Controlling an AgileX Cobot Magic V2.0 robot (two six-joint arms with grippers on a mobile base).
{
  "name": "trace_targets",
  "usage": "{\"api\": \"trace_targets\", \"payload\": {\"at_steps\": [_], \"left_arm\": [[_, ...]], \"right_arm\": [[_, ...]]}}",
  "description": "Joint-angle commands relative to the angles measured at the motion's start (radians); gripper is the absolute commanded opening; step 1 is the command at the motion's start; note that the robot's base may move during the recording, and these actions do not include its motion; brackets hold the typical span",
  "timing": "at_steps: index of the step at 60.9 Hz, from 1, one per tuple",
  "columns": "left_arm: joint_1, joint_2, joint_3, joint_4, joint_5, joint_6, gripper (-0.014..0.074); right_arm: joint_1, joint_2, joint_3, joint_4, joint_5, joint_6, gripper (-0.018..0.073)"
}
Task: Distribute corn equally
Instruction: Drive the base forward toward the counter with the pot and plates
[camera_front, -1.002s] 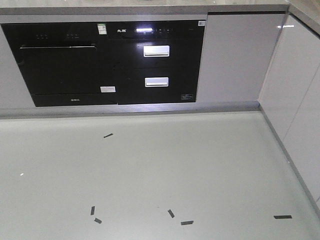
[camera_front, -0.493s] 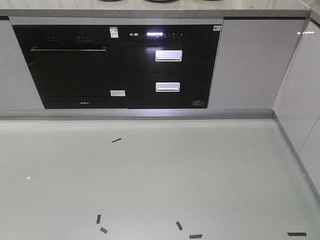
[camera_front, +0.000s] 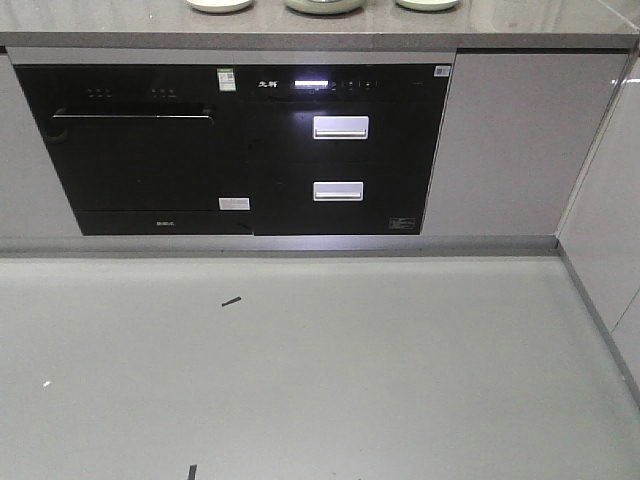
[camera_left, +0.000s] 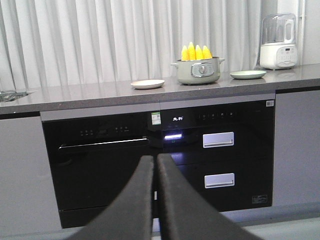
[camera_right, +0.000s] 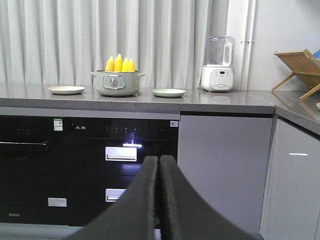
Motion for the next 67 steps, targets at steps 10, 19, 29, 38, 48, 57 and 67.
{"api": "trace_targets", "payload": {"at_steps": [10, 19, 29, 38, 48, 57, 67], "left_arm": [[-0.002, -0.015, 0.012, -0.004, -0.074, -0.01, -0.0006], [-0.002, -0.015, 0.012, -0.004, -0.074, -0.01, -0.0006], [-0.002, -0.015, 0.012, -0.004, -0.074, -0.01, -0.0006], [-0.002, -0.015, 0.012, -0.004, -0.074, -0.01, -0.0006], [-0.002, -0.015, 0.012, -0.004, -0.074, -0.01, -0.0006], [-0.002, -0.015, 0.012, -0.004, -0.074, -0.01, -0.0006], [-0.002, -0.015, 0.012, -0.004, -0.074, -0.01, -0.0006]], "right_arm": [[-0.002, -0.007, 0.011, -0.01, -0.074, -0.005, -0.001], [-0.002, -0.007, 0.011, -0.01, -0.074, -0.005, -0.001], [-0.002, -0.007, 0.011, -0.01, -0.074, -0.005, -0.001], [-0.002, -0.007, 0.011, -0.01, -0.074, -0.005, -0.001], [-0.002, -0.007, 0.011, -0.01, -0.074, -0.005, -0.001], [-0.002, -0.007, 0.011, -0.01, -0.074, -0.005, -0.001], [-0.002, -0.007, 0.011, -0.01, -0.074, -0.005, -0.001]]}}
